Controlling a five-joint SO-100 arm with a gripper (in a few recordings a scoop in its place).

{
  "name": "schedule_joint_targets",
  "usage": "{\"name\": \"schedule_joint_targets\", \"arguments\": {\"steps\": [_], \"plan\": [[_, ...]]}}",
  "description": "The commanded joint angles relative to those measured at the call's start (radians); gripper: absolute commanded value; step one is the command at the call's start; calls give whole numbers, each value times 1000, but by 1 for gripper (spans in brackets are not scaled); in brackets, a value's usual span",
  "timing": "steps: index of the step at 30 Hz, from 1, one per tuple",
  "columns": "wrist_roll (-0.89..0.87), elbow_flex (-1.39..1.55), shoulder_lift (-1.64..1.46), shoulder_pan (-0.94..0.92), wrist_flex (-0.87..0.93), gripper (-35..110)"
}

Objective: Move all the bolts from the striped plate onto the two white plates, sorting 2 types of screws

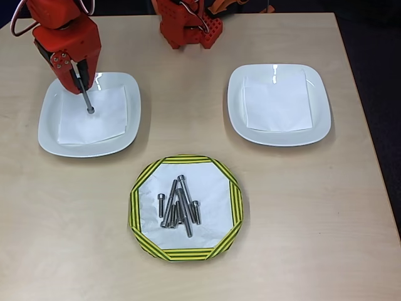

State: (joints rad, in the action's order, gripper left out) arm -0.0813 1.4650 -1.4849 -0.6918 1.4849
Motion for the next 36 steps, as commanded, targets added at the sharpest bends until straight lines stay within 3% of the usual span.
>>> {"name": "schedule_joint_targets", "arguments": {"steps": [1,4,9,23,28,36], "plan": [[-15,35,11,-32,-17,0],[-20,35,44,-20,-15,12],[-20,17,61,9,12,21],[-95,-60,71,121,52,21],[-187,-225,155,318,-23,19],[-541,-324,298,558,-158,19]]}}
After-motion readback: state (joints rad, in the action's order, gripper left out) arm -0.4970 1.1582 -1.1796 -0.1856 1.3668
